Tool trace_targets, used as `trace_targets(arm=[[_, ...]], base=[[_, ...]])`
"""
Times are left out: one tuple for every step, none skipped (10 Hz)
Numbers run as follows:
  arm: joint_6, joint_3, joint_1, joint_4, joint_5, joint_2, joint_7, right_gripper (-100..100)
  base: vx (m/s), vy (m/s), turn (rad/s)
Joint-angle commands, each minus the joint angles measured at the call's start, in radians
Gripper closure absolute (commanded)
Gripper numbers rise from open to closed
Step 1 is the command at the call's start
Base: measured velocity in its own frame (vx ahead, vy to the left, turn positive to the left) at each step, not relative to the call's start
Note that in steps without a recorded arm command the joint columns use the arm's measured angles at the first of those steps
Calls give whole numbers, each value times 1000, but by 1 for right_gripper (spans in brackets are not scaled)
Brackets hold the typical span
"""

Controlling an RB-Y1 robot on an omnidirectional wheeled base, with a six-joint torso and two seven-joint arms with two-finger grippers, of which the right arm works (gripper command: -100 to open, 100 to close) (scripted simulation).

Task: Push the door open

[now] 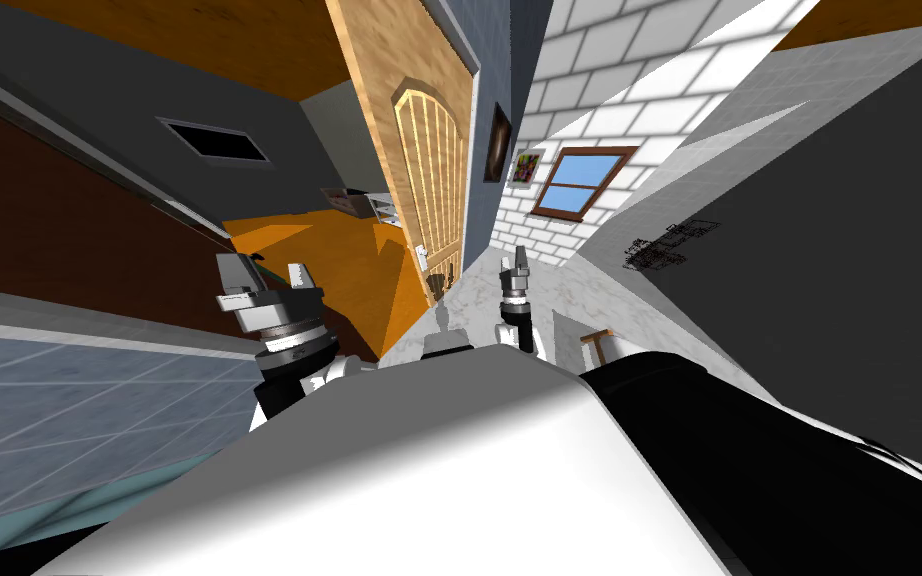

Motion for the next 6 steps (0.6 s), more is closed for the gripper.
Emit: trace_targets(arm=[[7,1,-2,7,31,-4,-3,-100],[10,1,-2,10,46,-5,-4,-100],[14,2,-3,14,63,-7,-5,-100],[20,3,-5,21,93,-10,-8,-100],[27,4,-6,28,123,-13,-10,-100],[33,5,-8,35,151,-16,-13,-100]], base=[[98,30,33],[22,-14,64],[4,-25,39],[17,-23,46],[31,-19,82],[36,-29,58]])
